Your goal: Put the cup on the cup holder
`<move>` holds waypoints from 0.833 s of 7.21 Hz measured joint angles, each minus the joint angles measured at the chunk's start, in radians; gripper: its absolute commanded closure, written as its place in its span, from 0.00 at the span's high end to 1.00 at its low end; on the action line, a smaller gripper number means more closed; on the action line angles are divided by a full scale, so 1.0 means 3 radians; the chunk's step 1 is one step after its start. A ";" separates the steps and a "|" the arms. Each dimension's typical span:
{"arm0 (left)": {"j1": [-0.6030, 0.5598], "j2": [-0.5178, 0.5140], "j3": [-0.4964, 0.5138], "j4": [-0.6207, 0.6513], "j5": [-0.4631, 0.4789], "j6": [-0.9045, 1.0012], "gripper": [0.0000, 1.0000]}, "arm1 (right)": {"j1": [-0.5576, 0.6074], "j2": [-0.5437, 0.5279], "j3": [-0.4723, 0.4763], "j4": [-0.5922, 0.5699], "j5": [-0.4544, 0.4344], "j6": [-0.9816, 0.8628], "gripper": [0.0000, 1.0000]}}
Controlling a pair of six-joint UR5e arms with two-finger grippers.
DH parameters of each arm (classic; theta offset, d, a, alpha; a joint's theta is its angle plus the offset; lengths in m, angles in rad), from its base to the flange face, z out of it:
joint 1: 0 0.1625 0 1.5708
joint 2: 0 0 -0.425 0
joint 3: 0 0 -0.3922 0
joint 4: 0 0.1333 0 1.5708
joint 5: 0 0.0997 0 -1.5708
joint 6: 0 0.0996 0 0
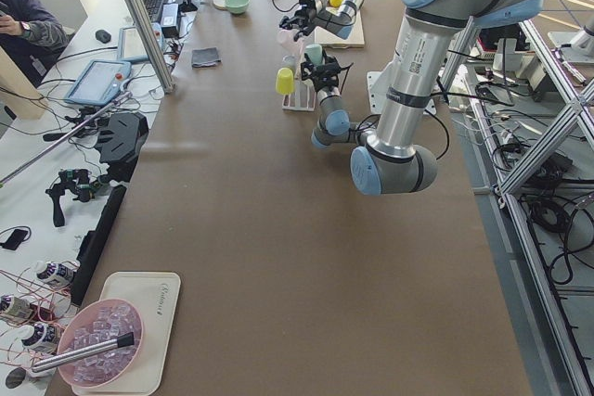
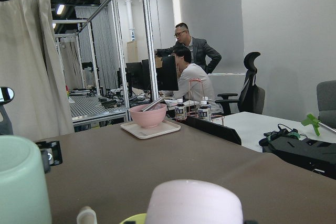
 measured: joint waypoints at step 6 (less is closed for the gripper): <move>-0.0021 -0.0057 0.0065 0.0069 0.0000 -0.0010 0.25 | -0.0045 0.0011 -0.0024 -0.0083 -0.0214 -0.0201 1.00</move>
